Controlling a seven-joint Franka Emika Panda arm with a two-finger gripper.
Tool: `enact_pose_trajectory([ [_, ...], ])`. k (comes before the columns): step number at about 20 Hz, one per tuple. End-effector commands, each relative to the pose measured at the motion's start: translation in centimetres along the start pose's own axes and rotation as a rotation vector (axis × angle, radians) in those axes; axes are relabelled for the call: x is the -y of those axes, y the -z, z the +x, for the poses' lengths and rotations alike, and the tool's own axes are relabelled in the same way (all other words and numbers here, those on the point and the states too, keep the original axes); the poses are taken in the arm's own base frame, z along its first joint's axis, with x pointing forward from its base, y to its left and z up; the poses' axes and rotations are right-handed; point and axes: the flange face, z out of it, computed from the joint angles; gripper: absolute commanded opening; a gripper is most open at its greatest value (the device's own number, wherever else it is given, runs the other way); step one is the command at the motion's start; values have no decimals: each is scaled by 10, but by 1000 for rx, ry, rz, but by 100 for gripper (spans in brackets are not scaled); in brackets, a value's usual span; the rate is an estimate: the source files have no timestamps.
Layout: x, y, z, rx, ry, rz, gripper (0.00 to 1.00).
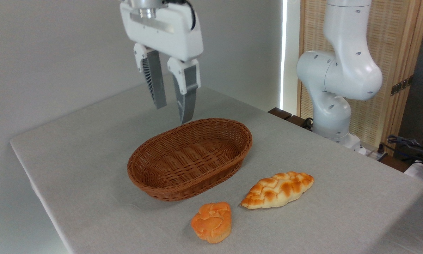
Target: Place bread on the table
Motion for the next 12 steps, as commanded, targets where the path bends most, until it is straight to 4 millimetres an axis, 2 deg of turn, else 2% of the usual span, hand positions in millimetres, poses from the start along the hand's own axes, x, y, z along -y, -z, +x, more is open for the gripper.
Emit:
enact_pose_trajectory([
  [1, 11, -15, 19, -13, 9, -9, 100],
  [12, 4, -16, 15, 16, 3, -25, 100],
])
